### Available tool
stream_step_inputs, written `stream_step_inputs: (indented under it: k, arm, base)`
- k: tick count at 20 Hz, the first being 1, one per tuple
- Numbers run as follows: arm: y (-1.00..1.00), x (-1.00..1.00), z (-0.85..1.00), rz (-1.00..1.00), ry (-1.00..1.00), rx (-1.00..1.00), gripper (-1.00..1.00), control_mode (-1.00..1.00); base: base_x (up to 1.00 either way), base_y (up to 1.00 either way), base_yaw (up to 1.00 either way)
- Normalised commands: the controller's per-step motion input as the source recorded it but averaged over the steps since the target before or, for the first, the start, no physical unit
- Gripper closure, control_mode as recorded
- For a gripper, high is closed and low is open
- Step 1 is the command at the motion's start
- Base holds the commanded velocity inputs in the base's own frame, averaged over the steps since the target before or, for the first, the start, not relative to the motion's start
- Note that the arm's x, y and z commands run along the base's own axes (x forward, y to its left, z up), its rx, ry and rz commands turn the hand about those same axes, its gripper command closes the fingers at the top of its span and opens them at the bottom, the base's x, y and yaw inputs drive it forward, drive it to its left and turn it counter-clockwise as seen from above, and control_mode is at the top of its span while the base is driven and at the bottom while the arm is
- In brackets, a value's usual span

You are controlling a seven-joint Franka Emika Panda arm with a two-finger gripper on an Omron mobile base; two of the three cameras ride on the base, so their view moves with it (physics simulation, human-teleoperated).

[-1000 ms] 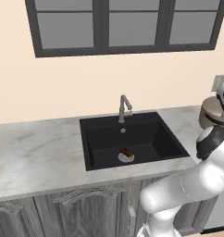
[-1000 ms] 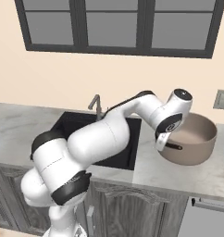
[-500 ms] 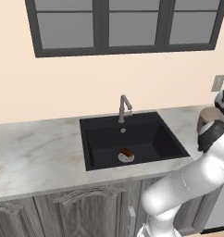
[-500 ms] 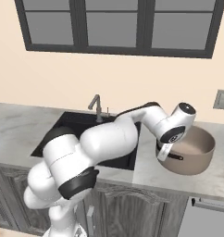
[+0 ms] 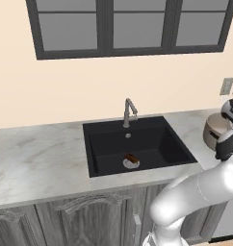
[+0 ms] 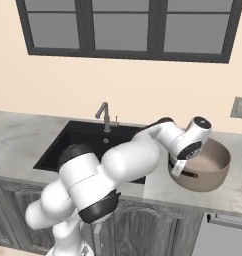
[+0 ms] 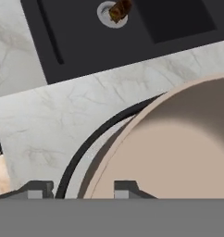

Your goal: Dump the sweet potato from the pot into the sink. Then turn on the water and wash the sweet potato. Then turn off the water and put the sweet potato back in the pot.

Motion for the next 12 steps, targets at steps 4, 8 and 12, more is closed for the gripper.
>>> stream_step_inputs:
  k: [4,8,12]
  arm:
    - [-0.04,0.24,-0.38,0.0,0.0,0.0,1.0,-1.0]
    - [0.0,0.04,-0.36,0.0,0.03,0.0,-1.0,-1.0]
    - [0.03,-0.21,-0.02,0.0,0.0,-0.01,-1.0,-1.0]
  base:
    - [0.0,0.0,0.0]
    - [0.0,0.0,0.0]
    - [0.0,0.0,0.0]
